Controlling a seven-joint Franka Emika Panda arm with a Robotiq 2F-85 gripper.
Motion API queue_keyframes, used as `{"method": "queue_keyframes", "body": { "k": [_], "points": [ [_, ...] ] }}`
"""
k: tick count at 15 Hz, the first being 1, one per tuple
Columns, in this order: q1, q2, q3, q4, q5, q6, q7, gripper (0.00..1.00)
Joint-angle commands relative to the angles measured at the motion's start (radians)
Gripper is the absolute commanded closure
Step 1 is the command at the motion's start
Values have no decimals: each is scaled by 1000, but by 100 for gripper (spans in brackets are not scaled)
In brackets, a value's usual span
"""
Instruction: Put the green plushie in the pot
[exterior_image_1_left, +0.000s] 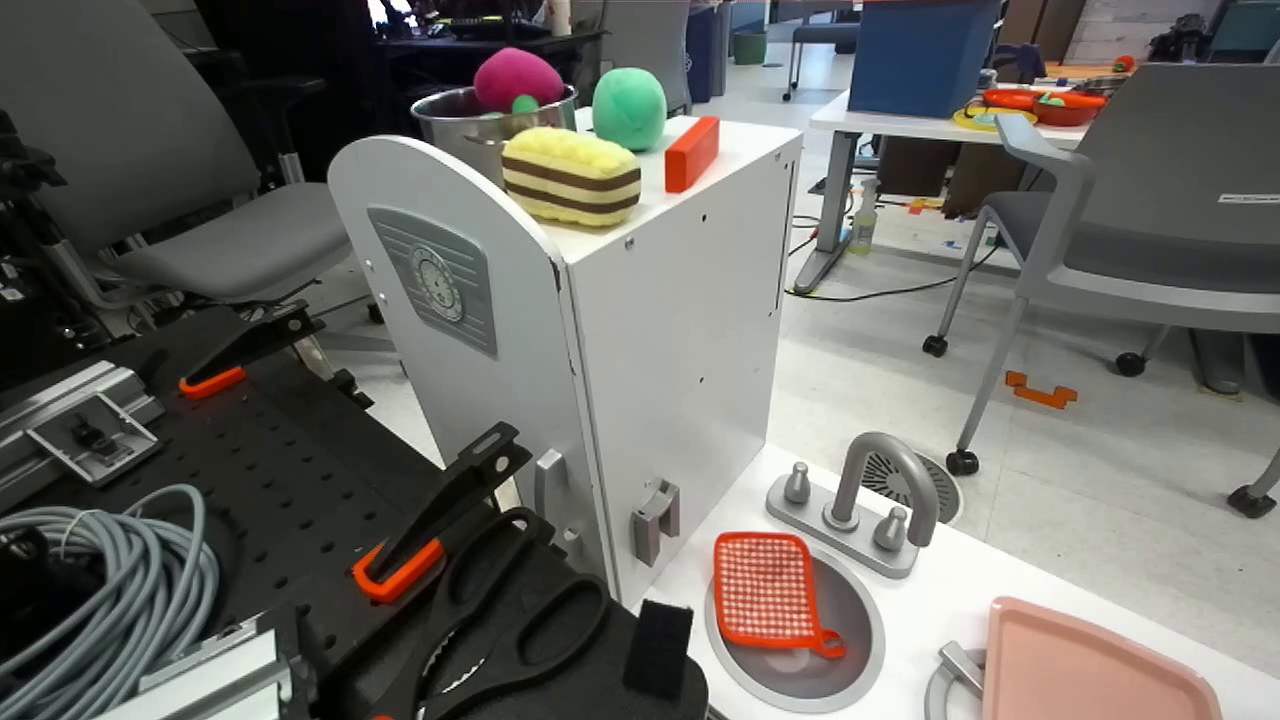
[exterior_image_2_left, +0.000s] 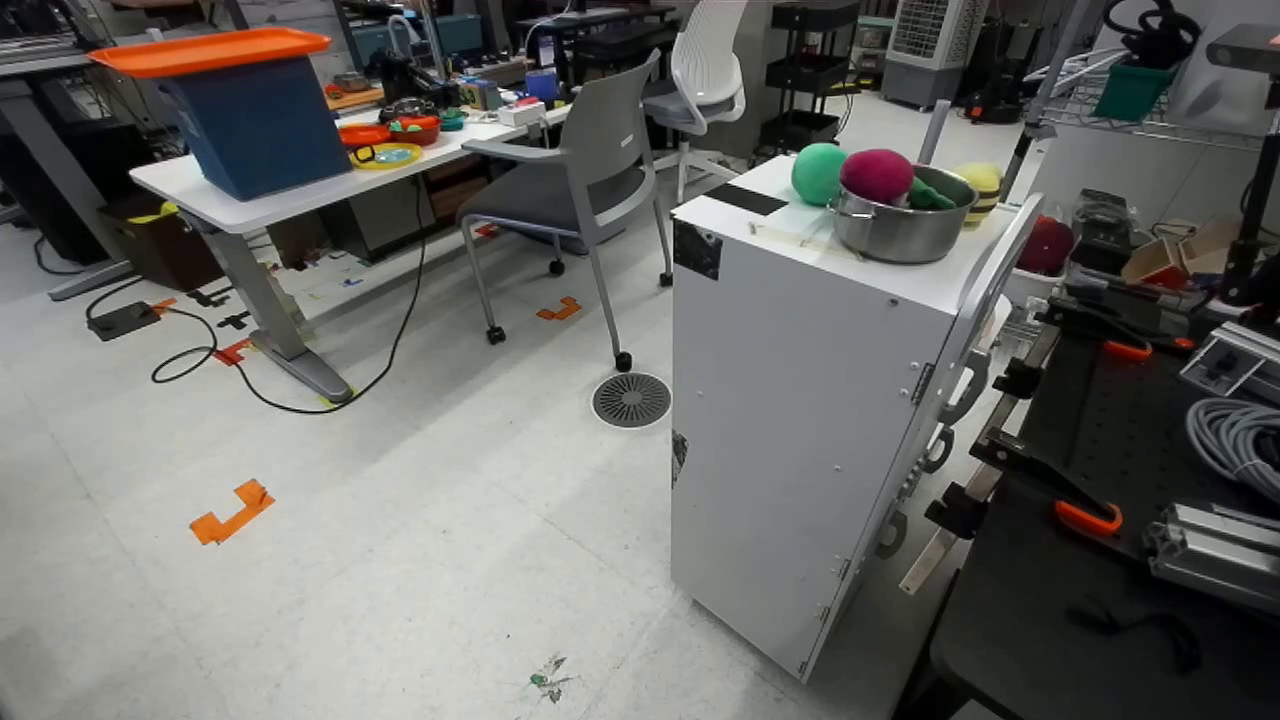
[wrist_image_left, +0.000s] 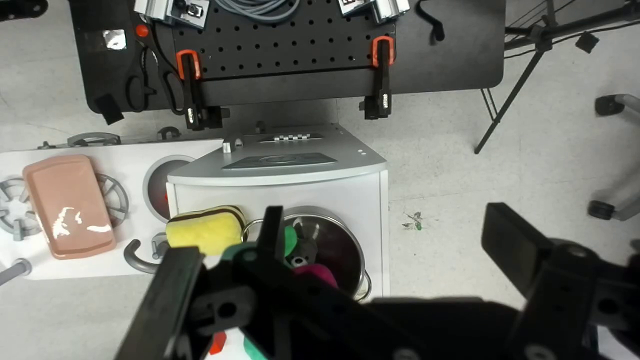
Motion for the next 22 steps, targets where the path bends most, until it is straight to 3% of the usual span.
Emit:
{"method": "queue_keyframes", "body": {
  "k": [1,12,22],
  "points": [
    [-11,14,5,-2,-34,18,1,0],
    [-58,99,-48,52,-74,62,-10,0],
    [-128,171,-72,0,-205,336,102,0]
  ]
}}
